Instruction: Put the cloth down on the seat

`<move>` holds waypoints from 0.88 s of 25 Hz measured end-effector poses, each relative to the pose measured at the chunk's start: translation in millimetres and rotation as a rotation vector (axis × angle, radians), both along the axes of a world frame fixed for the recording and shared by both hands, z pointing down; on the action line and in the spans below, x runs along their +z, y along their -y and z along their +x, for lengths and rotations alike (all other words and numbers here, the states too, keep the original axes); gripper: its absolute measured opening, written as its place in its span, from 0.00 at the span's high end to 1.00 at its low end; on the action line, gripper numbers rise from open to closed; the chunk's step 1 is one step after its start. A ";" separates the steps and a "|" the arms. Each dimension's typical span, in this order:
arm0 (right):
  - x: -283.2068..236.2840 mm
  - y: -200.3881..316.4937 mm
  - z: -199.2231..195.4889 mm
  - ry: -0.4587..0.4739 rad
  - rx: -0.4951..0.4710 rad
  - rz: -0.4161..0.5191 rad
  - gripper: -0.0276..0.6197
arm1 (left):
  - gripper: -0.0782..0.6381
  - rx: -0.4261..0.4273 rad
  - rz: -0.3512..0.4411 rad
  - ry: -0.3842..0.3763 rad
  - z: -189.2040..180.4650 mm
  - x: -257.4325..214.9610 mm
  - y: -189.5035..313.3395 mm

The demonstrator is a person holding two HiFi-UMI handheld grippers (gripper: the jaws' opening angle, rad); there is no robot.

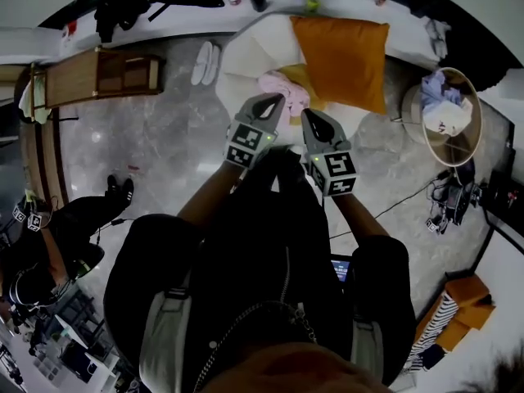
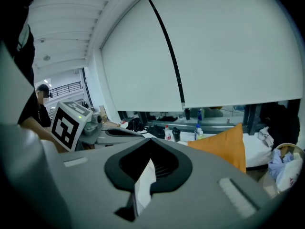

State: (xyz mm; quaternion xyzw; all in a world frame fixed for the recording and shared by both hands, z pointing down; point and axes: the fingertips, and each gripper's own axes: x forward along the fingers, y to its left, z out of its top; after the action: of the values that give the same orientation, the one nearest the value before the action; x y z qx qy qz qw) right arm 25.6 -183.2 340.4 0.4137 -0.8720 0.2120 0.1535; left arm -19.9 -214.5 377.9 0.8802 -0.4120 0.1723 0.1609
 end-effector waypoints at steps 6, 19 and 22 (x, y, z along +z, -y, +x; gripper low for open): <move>-30.5 1.0 3.5 -0.005 -0.011 0.082 0.95 | 0.88 -0.029 0.078 -0.019 0.0 -50.4 -10.0; -43.9 -3.3 -9.3 -0.025 -0.074 0.073 0.95 | 0.88 -0.074 0.113 -0.037 -12.0 -76.7 -16.4; -48.4 -2.5 -13.0 -0.018 -0.081 0.059 0.95 | 0.88 -0.079 0.112 -0.035 -14.1 -77.1 -17.2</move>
State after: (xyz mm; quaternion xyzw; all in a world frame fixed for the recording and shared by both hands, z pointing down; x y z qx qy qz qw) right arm 12.6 -180.7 292.0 0.3844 -0.8924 0.1762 0.1575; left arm -34.1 -197.4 300.7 0.8737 -0.4526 0.1272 0.1252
